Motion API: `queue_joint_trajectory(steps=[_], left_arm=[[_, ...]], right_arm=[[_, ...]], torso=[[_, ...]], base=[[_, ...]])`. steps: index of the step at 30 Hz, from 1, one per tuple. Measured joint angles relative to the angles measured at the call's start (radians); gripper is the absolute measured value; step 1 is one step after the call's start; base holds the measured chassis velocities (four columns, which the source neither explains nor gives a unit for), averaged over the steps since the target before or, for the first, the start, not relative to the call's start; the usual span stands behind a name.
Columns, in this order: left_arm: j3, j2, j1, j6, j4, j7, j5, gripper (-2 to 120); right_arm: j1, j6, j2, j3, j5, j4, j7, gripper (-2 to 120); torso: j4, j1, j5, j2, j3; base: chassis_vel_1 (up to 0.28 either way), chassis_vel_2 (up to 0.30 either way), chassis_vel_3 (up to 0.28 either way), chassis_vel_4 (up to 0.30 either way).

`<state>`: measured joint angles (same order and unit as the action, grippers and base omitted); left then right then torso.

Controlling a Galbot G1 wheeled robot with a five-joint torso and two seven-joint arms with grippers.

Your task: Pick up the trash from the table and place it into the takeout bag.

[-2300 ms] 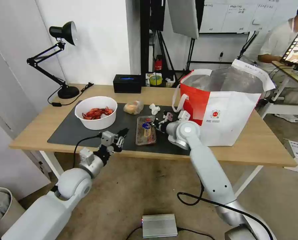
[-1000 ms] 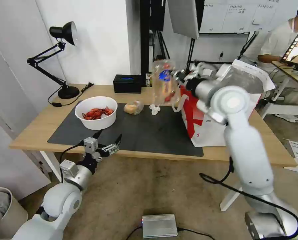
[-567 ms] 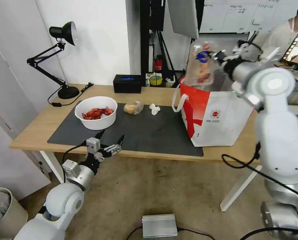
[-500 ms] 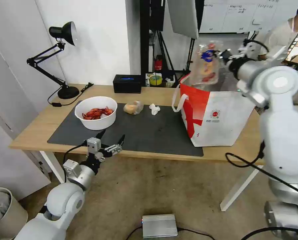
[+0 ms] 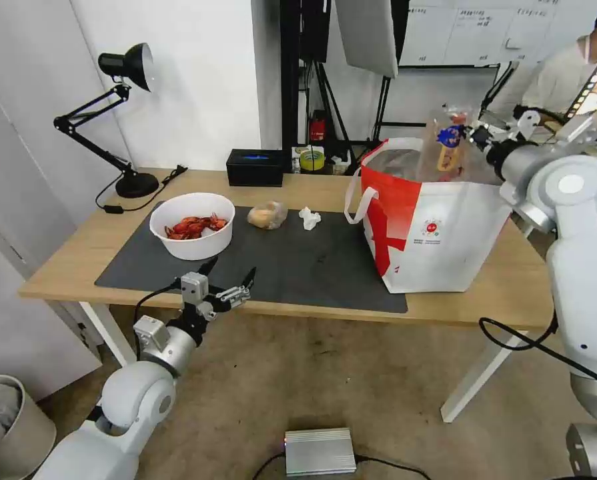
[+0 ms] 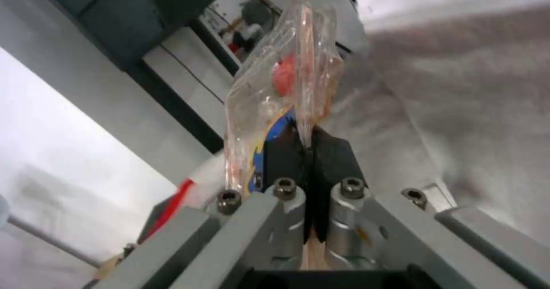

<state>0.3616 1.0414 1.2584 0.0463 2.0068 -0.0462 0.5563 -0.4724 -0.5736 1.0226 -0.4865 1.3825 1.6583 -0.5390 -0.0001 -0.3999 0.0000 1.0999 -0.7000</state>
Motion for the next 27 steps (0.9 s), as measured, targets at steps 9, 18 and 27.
queue_joint_trajectory(steps=[9,18,27], left_arm=[[-0.002,0.008,0.004,0.000,0.000,0.002,0.000,100],[-0.007,0.006,-0.004,-0.001,-0.004,0.003,0.000,100],[-0.010,0.003,-0.008,-0.001,-0.006,0.004,0.000,100]], right_arm=[[-0.035,0.000,0.011,-0.003,-0.005,0.019,0.002,0],[-0.050,-0.029,0.011,-0.008,0.020,0.053,-0.045,6],[-0.055,-0.041,0.014,-0.019,0.050,0.062,-0.069,39]], torso=[[0.0002,0.000,-0.0001,0.000,0.000],[0.0002,0.000,-0.0001,0.000,0.000],[0.0001,0.000,-0.0001,0.000,0.000]], base=[[0.000,0.000,0.000,0.000],[0.000,0.000,0.000,0.000],[0.000,0.000,0.000,0.000]])
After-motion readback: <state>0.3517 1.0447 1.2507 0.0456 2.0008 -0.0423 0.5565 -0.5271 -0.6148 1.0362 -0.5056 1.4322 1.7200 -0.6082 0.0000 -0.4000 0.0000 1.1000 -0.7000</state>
